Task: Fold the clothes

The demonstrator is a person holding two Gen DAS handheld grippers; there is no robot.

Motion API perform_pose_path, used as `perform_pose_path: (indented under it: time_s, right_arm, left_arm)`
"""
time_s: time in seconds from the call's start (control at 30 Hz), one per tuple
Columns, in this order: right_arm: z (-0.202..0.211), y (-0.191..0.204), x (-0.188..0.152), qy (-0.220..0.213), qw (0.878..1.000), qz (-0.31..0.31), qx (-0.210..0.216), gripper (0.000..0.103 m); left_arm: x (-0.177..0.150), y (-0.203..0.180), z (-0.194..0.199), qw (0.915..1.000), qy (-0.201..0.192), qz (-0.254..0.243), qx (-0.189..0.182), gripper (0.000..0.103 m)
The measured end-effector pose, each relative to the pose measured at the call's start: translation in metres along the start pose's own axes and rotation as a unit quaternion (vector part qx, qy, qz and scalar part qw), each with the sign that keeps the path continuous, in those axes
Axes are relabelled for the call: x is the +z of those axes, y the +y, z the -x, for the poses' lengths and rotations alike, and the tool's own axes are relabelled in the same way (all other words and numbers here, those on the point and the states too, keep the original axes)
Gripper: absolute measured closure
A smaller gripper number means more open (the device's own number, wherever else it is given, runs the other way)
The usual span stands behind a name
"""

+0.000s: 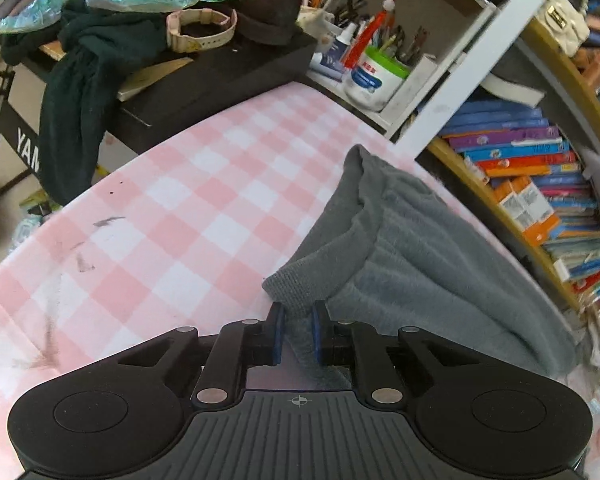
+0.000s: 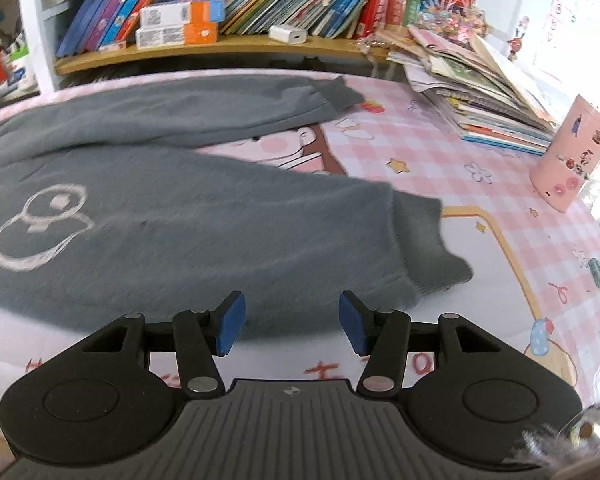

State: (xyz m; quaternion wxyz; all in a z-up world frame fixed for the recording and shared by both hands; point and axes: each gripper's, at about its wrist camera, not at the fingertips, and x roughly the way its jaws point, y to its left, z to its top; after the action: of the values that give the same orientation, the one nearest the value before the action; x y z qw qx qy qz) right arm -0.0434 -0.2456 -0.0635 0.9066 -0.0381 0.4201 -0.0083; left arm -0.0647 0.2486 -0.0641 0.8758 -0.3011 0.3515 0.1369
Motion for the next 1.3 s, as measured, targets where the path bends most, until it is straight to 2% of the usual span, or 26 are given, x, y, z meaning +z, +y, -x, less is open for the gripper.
perform_pose_path:
  time_s: [0.23,0.33,0.6,0.7,0.77,0.83,1.07,1.2,1.3]
  right_arm:
    - [-0.018,-0.032,0.006,0.015,1.000,-0.010,0.020,0.059]
    - [-0.030,-0.047,0.006,0.027,0.999,-0.005,0.024,0.064]
    - [-0.040,-0.075,0.010,0.015,0.998,0.022,0.065,0.067]
    - [-0.036,-0.080,0.009,0.011,0.996,0.031,0.087,0.064]
    - [-0.031,-0.084,0.009,0.007,0.994,0.033,0.100,0.062]
    - [-0.027,-0.089,0.009,0.002,0.993,0.035,0.110,0.061]
    - [-0.016,-0.095,0.019,-0.010,0.992,0.014,0.127,0.058]
    - [-0.006,-0.085,0.028,-0.031,0.991,0.006,0.130,0.055]
    - [0.005,-0.078,0.035,-0.045,0.989,-0.003,0.139,0.049]
  left_arm:
    - [-0.018,-0.002,0.007,0.9990,-0.014,0.029,0.032,0.090]
    - [-0.023,-0.003,0.010,0.9980,-0.019,0.041,0.043,0.089]
    - [-0.035,-0.011,0.013,0.9950,-0.026,0.066,0.070,0.084]
    - [-0.035,-0.023,0.022,0.9929,-0.035,0.047,0.103,0.078]
    - [-0.038,-0.034,0.032,0.9929,-0.047,0.029,0.105,0.073]
    - [-0.041,-0.045,0.043,0.9927,-0.059,0.009,0.105,0.059]
    - [-0.050,-0.085,0.081,0.9880,-0.099,-0.060,0.102,0.052]
    - [-0.041,-0.102,0.075,0.9877,-0.077,-0.107,0.084,0.040]
    - [-0.033,-0.114,0.069,0.9851,-0.069,-0.137,0.077,0.037]
